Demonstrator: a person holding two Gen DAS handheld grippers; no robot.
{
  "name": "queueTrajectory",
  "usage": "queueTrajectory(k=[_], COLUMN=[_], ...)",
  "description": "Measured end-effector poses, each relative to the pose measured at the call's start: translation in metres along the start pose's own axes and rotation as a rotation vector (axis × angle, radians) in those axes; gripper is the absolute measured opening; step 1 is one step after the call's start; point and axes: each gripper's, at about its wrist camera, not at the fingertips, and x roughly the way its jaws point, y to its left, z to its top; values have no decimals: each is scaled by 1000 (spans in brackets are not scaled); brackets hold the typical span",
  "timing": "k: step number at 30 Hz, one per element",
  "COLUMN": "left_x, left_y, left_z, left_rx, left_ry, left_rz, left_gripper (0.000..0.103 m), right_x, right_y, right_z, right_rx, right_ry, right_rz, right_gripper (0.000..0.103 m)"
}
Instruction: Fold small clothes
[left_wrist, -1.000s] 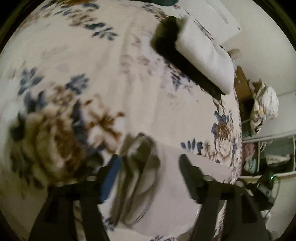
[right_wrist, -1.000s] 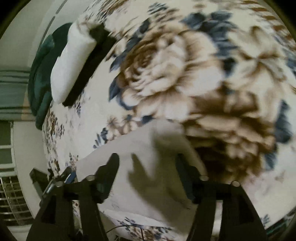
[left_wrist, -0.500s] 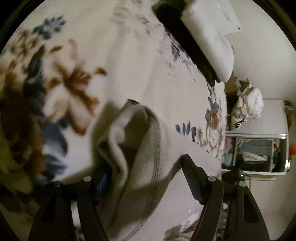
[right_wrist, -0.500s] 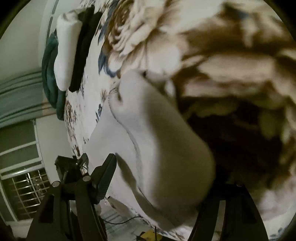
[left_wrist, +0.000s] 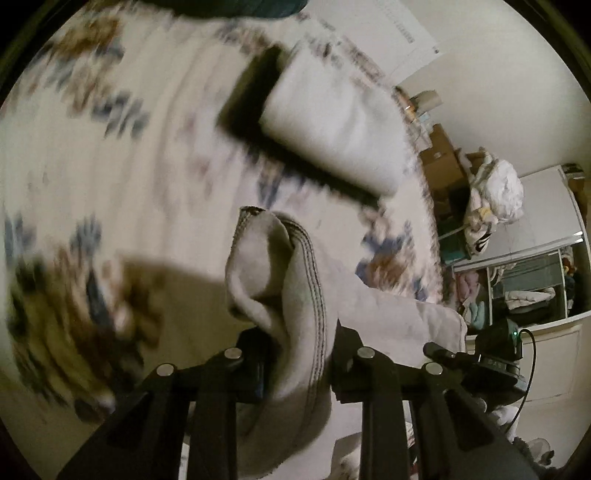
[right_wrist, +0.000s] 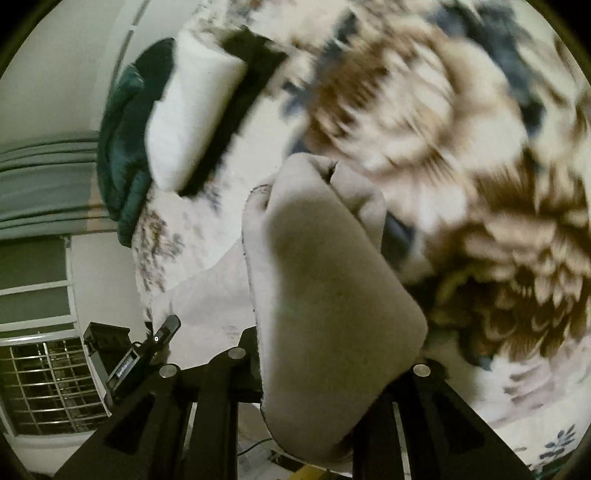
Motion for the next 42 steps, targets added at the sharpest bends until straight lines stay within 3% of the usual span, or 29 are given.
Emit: queueTrajectory(k=[8,14,19,23,24,26,28,30,31,35,38,42], left_x=[-14,25,82,120,121,119,113,109,106,99,94,83], left_y=[-52,-55,-40,-34,-35,-37,-41,-47,-51,-65,-76,-95], left_z=[140,233,274,286,287,285,281,276,271,255,238,220], left_rx=[98,120,161,210,218,231,238,254,262,290,290,307], left_ry=[-129,-182,-150,-97,-105,-133,-174,-196,-206,-237,-238,-248], left_rz=[7,46,161,343,370,441,470,516,551,613,630,638], left_gripper=[22,23,27,38,41,60,66,90,102,103,103,103], right_x=[-19,14,54,84,87,89,87,83,80,75,70,55], right_y=[109,171,189,185,185,189,195,203,207,218,224,231], right_z=[104,218,285,312,316,320,318,311,304,273,245,214], right_rx=[-102,-173,-191,-205,-215,-239,-270,-327,-363,-464,-517,-539], right_ry=[-106,-150,-135,-98,-93,-83,-97,-147,-178,-255,-325,-377], right_rz=[51,46,-31,-107,-117,-161,-239,-363,-440,-660,-773,-843], right_gripper=[19,19,19,19,20,28,45,74,77,102,103,103])
